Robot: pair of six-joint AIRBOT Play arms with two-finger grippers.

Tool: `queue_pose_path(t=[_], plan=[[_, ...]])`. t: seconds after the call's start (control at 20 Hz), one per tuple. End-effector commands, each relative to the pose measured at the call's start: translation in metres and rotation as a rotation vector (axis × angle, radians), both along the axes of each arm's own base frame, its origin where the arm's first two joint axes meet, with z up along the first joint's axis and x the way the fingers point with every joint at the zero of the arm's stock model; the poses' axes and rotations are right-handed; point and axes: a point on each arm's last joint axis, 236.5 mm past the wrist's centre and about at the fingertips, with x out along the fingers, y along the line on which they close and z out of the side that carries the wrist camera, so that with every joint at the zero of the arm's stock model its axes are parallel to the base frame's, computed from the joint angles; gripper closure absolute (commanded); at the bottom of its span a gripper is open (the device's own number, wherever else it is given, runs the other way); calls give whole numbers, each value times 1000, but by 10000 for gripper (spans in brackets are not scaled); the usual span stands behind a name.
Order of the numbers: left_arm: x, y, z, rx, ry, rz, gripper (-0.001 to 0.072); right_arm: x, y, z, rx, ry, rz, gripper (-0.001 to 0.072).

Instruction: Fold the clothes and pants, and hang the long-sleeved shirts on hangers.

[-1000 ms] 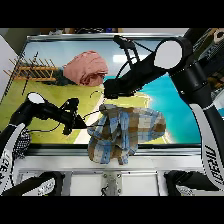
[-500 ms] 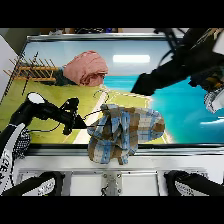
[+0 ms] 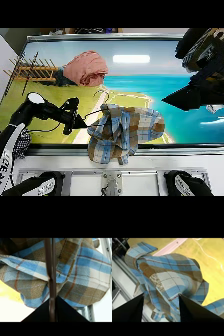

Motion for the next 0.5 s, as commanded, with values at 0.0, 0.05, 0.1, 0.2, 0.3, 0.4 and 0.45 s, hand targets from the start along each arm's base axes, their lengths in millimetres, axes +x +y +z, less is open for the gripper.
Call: queue_pose_path(t=[0.0,0.05,0.1,0.2,0.3,0.4,0.45], plan=[[1,1,-1,3,-3,5,694,3,-9,3,0,-173,67,238],[1,0,-1,2,-3,5,694,2,-13,2,16,-215,99,239],[1,1,0,2,-2,4,694,-6,-14,0,71,-256,160,239],[1,0,0,2,-1,3,694,-11,-26,0,220,-373,199,239],[0,0,0,1,0,2,694,-4,-48,-22,254,-463,146,239],[0,0,0,1,1,2,694,-8,-51,-58,230,-495,166,238],[0,0,0,1,1,2,694,-12,-46,-69,233,-526,194,239]])
